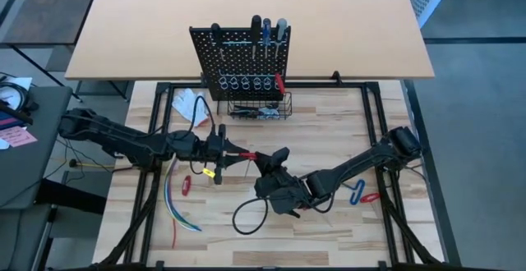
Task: Hang tools onto peg board
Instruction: Hang the red allen wrench on the black pegboard
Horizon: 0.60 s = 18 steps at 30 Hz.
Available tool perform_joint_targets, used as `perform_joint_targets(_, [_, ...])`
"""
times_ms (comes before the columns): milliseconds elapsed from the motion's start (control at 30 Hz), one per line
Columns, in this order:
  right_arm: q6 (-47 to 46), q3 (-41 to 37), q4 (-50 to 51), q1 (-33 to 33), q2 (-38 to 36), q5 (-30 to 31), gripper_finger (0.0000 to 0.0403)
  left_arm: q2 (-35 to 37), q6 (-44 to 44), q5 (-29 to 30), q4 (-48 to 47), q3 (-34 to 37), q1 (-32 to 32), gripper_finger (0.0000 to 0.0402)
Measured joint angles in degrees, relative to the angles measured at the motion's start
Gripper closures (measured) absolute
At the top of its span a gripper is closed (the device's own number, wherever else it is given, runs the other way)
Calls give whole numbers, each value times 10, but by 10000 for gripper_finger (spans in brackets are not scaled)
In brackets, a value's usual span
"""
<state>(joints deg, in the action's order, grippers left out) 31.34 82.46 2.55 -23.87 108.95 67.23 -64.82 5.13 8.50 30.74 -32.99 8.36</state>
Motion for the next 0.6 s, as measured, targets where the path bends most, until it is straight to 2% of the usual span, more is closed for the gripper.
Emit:
perform_joint_targets(400, [-18,0,2,6,0,-7,306,0,-2,-1,-5,0,-1,357])
perform_joint_targets(500, [-37,0,3,7,0,-15,288,0,-6,-2,-5,0,-1,357])
perform_joint_targets(600, [-50,0,4,9,0,-25,246,-1,-18,-6,-8,0,-1,358])
